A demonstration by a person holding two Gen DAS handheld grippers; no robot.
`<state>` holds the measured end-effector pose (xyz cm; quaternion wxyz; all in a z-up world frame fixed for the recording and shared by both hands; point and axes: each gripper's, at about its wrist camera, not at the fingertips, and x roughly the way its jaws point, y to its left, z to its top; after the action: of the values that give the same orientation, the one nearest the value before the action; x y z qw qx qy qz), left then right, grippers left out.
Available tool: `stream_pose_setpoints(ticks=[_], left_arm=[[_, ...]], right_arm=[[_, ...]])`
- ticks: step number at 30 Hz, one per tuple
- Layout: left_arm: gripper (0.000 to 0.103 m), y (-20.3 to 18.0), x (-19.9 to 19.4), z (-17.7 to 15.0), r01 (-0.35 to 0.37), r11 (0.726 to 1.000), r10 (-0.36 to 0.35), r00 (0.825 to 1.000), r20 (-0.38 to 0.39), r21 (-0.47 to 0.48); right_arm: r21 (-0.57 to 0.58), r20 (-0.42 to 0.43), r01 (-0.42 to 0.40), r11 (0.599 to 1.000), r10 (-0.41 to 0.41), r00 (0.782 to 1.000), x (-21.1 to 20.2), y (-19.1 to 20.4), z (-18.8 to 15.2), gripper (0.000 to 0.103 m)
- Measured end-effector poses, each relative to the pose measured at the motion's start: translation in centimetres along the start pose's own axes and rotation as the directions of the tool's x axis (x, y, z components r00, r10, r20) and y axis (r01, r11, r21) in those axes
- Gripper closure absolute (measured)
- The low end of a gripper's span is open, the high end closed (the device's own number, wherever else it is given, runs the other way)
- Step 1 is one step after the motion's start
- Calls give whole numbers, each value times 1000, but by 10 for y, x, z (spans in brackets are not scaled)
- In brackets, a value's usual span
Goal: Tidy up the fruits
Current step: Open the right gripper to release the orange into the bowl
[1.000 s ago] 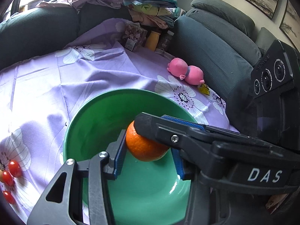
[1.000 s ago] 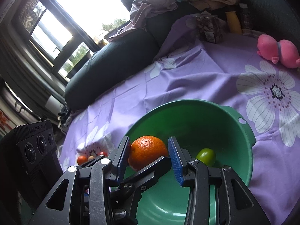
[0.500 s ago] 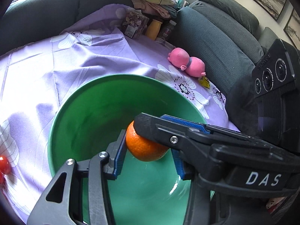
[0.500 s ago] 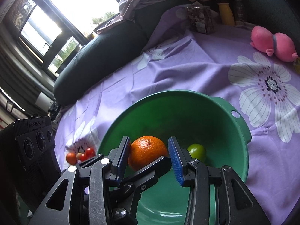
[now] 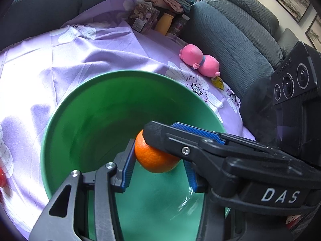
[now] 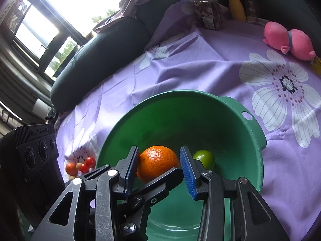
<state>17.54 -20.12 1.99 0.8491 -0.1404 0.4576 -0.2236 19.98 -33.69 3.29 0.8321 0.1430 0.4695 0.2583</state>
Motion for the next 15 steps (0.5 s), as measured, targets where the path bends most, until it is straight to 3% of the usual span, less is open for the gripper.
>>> stream_pose_setpoints(ticks=[9, 15], left_arm=[[58, -4, 5, -2, -33, 999, 34, 999, -32, 14], [57, -7, -1, -3, -61, 998, 61, 998, -7, 15]], right_arm=[[-42, -6, 42, 998, -42, 999, 2, 7, -2, 58], [-36, 5, 7, 999, -7, 1000, -3, 6, -1, 59]])
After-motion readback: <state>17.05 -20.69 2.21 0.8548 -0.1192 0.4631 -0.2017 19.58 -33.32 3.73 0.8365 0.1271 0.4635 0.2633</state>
